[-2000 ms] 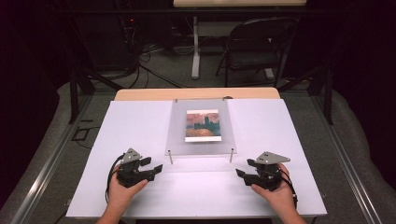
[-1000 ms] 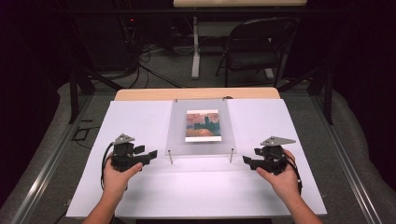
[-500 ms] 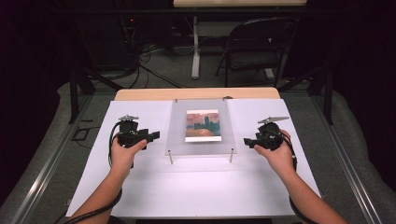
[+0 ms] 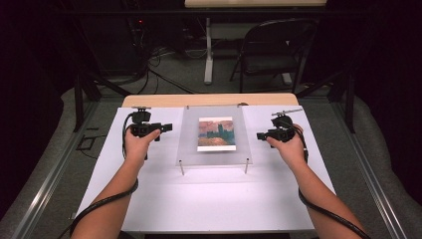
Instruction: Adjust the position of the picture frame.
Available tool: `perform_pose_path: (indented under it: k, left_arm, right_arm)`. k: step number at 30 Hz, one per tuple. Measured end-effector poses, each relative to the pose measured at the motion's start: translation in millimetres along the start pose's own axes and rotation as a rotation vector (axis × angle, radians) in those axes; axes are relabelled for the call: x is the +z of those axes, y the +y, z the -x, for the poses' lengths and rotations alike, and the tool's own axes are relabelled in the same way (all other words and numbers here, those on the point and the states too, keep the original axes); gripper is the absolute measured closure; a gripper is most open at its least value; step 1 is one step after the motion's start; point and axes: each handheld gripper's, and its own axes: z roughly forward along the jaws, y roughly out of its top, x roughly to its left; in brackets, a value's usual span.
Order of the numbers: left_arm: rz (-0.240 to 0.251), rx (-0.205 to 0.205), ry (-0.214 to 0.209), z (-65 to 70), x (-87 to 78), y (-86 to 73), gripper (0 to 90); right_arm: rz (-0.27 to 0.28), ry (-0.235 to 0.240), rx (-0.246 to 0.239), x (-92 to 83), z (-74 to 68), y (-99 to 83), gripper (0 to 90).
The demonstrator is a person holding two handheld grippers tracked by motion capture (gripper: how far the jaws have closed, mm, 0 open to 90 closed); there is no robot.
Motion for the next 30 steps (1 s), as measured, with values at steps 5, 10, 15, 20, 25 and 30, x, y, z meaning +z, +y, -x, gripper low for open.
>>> perform_pose_path:
  k: [5, 10, 15, 20, 25, 30]
  left_arm:
    - [-0.017, -0.025, 0.010, -8.5, 10.8, 10.0, 40.6]
    - [-0.019, -0.053, 0.002, -15.0, 21.7, 14.1, 40.4]
    - [-0.027, -0.066, 0.003, -15.4, 32.2, 14.3, 40.4]
    - [-0.039, -0.071, 0.001, -10.9, 41.0, 12.6, 40.4]
    - [-0.049, -0.074, -0.021, -1.4, 50.7, 13.5, 40.4]
    - [-0.058, -0.073, -0.025, 6.4, 60.5, 13.0, 40.2]
  right_arm:
    - [0.001, 0.010, 0.033, 9.0, 3.9, 11.2, 40.5]
    - [0.002, 0.000, 0.049, 16.2, 6.7, 19.5, 40.4]
    - [-0.002, 0.005, 0.072, 23.7, 8.0, 24.6, 40.4]
    - [0.003, 0.008, 0.089, 30.2, 7.4, 29.0, 40.6]
    - [0.001, 0.029, 0.113, 37.4, 2.8, 31.7, 40.6]
    - [0.000, 0.056, 0.119, 45.7, -6.6, 33.7, 40.6]
